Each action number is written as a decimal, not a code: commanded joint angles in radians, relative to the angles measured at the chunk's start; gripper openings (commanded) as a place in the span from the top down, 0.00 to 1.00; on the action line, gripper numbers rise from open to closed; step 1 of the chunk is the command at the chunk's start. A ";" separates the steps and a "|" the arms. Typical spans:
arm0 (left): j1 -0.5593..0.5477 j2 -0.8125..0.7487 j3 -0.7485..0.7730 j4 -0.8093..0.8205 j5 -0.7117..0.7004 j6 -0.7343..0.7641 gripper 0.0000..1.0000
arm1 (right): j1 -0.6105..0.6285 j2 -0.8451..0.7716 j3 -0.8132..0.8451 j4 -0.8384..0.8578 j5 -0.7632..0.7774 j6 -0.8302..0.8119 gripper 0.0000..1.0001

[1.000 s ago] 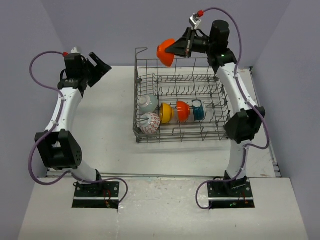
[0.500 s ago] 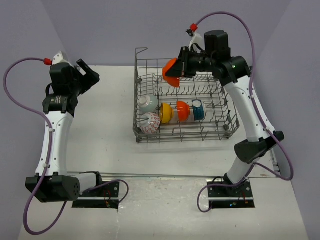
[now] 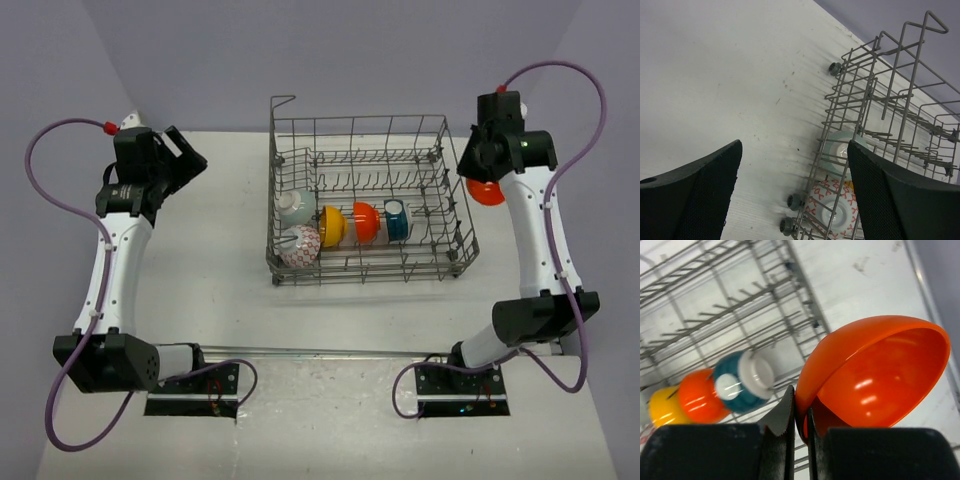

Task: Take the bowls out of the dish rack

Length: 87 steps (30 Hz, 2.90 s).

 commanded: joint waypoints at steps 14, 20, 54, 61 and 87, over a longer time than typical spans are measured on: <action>-0.029 0.117 0.061 0.027 0.068 -0.010 0.14 | -0.259 0.182 -0.061 0.022 0.060 -0.008 1.00; -0.034 0.178 0.104 0.035 0.074 -0.005 0.14 | -0.266 0.308 -0.007 0.040 0.075 0.000 1.00; -0.034 0.407 0.251 0.069 0.123 0.000 0.14 | -0.351 0.733 0.146 0.089 0.109 0.002 1.00; -0.032 0.408 0.245 0.070 0.124 -0.002 0.13 | -0.351 0.744 0.143 0.089 0.101 0.003 0.92; -0.034 0.350 0.212 0.092 0.135 -0.031 0.12 | -0.326 0.416 0.027 0.103 0.006 -0.001 0.18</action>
